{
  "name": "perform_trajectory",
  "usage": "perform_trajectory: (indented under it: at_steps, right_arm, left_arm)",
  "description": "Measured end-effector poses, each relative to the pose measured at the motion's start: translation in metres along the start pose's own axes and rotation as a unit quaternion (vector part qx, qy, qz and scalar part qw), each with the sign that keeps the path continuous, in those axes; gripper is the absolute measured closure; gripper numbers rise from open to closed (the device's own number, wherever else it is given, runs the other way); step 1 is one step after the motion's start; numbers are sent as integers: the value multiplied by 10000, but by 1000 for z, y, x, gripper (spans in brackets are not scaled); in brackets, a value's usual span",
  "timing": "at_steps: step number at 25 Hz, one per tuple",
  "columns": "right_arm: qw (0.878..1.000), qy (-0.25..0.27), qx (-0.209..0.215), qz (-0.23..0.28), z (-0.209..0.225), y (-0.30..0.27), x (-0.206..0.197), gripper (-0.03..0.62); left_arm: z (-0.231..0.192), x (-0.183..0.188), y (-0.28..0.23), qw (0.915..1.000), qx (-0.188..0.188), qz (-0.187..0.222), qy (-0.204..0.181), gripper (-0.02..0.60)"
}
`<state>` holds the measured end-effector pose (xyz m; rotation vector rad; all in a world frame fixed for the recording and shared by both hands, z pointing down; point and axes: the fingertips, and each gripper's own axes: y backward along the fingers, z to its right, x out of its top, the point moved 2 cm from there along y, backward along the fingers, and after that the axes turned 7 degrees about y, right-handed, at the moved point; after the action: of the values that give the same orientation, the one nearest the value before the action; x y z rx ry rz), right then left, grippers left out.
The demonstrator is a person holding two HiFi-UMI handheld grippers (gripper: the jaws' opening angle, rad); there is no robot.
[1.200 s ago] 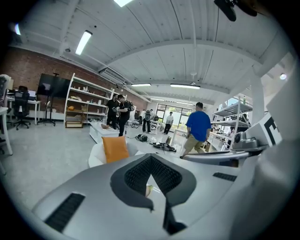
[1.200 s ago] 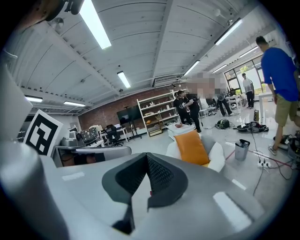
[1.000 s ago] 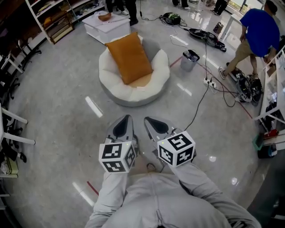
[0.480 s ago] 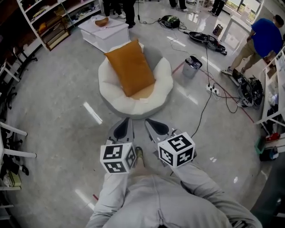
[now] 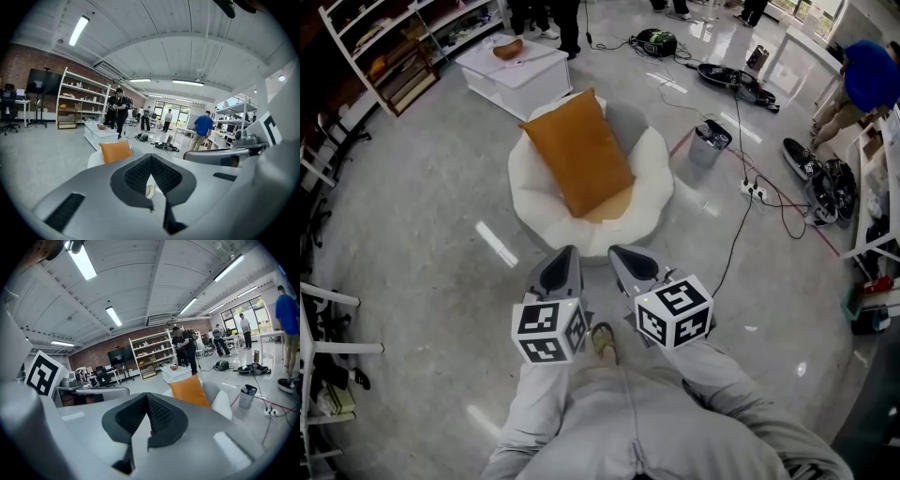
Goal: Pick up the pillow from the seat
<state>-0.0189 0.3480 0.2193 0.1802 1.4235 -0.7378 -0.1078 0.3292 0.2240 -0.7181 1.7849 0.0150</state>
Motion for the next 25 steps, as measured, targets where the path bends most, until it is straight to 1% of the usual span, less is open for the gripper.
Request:
perform_trajectory:
  at_steps: [5, 12, 20, 25]
  right_arm:
    - [10000, -39, -61, -31, 7, -26, 5, 594]
    - [9997, -114, -167, -142, 22, -49, 9, 594]
    - [9995, -88, -200, -237, 44, -74, 15, 594]
    - [9993, -108, -161, -312, 72, -102, 15, 594]
  left_arm:
    - [-18, 8, -19, 10000, -51, -52, 61, 583]
    - [-29, 19, -42, 9998, -110, -130, 60, 583]
    - [-39, 27, -70, 9997, -39, -210, 93, 583]
    - [-54, 30, -105, 9995, 69, -260, 161, 583]
